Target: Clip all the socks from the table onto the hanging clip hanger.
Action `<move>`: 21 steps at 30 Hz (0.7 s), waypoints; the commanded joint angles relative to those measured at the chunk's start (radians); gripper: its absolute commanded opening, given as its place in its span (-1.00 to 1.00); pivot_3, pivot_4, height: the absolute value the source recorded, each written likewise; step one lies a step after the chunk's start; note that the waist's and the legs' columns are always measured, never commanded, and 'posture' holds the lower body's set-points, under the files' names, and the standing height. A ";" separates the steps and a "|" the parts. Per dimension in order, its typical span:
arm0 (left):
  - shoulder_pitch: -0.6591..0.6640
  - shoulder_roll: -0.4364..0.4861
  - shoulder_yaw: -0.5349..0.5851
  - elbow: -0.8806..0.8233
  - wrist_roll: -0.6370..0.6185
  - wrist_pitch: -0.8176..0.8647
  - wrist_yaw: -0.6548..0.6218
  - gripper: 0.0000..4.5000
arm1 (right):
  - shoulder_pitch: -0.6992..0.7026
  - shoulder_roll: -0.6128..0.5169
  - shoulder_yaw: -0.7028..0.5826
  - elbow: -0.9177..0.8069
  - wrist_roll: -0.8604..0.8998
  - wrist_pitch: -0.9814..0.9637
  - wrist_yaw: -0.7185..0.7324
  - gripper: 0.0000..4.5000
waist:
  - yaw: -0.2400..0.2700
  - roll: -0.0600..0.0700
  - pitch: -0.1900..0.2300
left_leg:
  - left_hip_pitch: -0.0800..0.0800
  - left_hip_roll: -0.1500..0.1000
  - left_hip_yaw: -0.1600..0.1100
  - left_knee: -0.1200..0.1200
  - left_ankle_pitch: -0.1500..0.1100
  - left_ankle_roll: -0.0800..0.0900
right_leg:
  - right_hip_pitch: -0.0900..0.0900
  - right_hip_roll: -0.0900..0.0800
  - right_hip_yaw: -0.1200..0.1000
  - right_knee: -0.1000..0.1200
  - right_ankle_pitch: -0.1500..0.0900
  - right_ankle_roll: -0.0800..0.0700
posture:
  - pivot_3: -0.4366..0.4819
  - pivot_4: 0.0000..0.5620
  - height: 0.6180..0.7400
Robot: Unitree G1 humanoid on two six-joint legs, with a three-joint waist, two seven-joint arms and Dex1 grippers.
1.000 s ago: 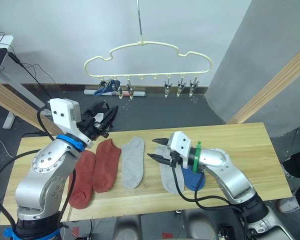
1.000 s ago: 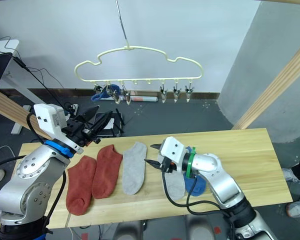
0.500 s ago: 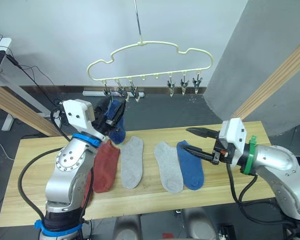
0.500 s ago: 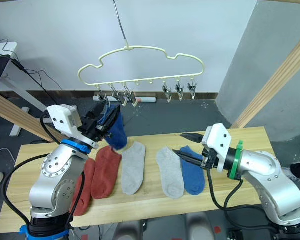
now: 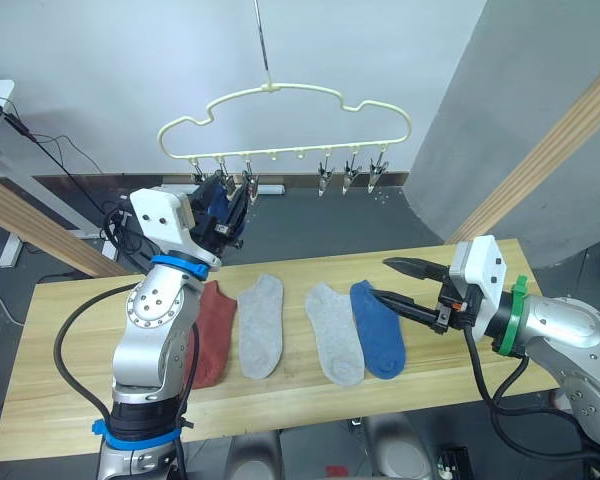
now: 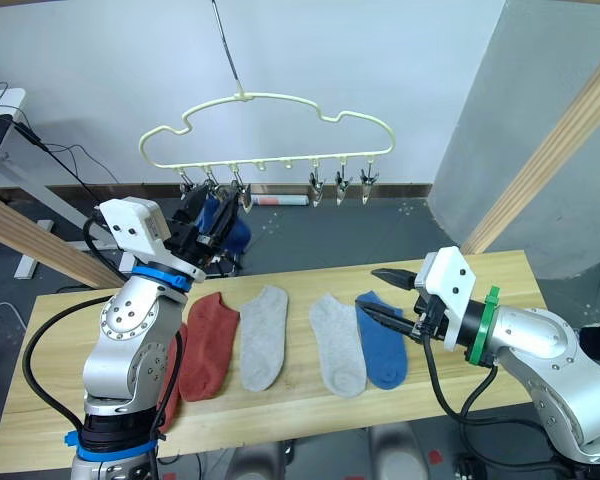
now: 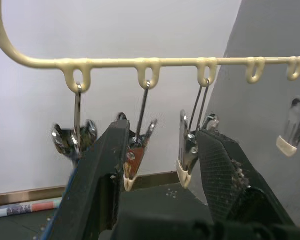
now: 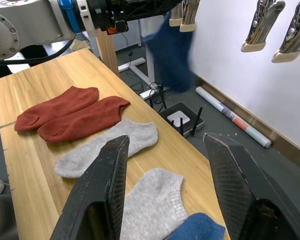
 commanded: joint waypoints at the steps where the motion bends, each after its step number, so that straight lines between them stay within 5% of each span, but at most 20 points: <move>1: -0.009 -0.006 0.029 -0.023 0.012 -0.036 0.016 0.04 | -0.021 0.001 -0.010 -0.029 0.025 -0.003 -0.021 0.09 | -0.001 0.000 0.000 | 0.000 0.000 0.000 0.000 0.000 0.000 | 0.000 0.000 0.000 0.000 0.000 0.000 | -0.46 0.16 1.00; 21: -0.038 -0.024 0.042 0.019 0.003 -0.023 0.038 0.04 | -0.044 0.014 0.009 -0.016 0.057 0.003 -0.069 0.09 | -0.001 0.000 0.000 | 0.000 0.000 0.000 0.000 0.000 0.000 | 0.000 0.000 0.000 0.000 0.000 0.000 | -0.45 0.16 1.00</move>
